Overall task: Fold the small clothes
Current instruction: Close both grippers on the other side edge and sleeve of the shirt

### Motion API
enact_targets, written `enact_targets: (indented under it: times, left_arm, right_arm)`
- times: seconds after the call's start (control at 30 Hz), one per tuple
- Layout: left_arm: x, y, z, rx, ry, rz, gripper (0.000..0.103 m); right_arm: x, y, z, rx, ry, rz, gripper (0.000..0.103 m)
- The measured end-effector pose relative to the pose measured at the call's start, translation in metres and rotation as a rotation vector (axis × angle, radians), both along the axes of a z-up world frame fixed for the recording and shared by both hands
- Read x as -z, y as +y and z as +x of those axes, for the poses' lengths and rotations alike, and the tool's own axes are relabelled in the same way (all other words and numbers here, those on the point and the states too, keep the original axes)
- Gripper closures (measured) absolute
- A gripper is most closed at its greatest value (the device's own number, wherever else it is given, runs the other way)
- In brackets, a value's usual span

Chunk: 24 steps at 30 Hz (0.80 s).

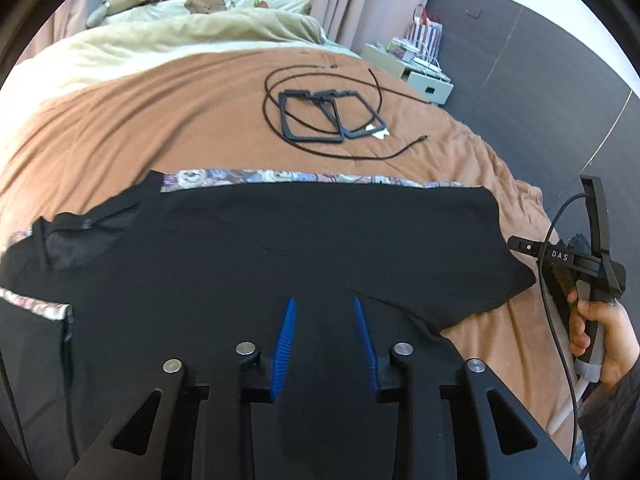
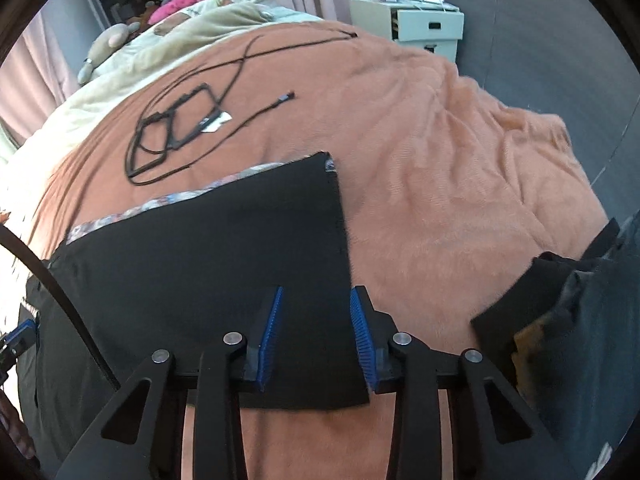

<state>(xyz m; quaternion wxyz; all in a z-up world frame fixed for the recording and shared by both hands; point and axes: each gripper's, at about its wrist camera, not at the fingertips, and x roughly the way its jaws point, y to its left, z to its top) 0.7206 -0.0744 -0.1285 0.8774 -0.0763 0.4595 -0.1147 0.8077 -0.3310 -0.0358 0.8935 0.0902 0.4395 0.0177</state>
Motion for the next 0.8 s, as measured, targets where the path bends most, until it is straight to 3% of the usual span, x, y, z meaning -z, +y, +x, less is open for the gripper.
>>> enact_targets:
  times: [0.3,0.47,0.53,0.8]
  left_arm:
    - [0.030,-0.015,0.025,0.029,0.033,-0.021,0.081]
    - [0.044,-0.023,0.033,0.038,0.068,-0.035,0.082]
    - [0.050,-0.025,0.034,0.041,0.086,-0.040,0.082]
    - [0.052,-0.032,0.036,0.041,0.097,-0.076,0.082]
  right_arm:
    - [0.018,0.006,0.026,-0.005,0.023,-0.028,0.072]
    - [0.024,0.007,0.032,-0.022,0.025,-0.046,0.086]
    - [0.020,0.010,0.034,-0.036,0.026,-0.051,0.100]
    - [-0.024,0.022,0.019,-0.066,-0.034,-0.101,0.101]
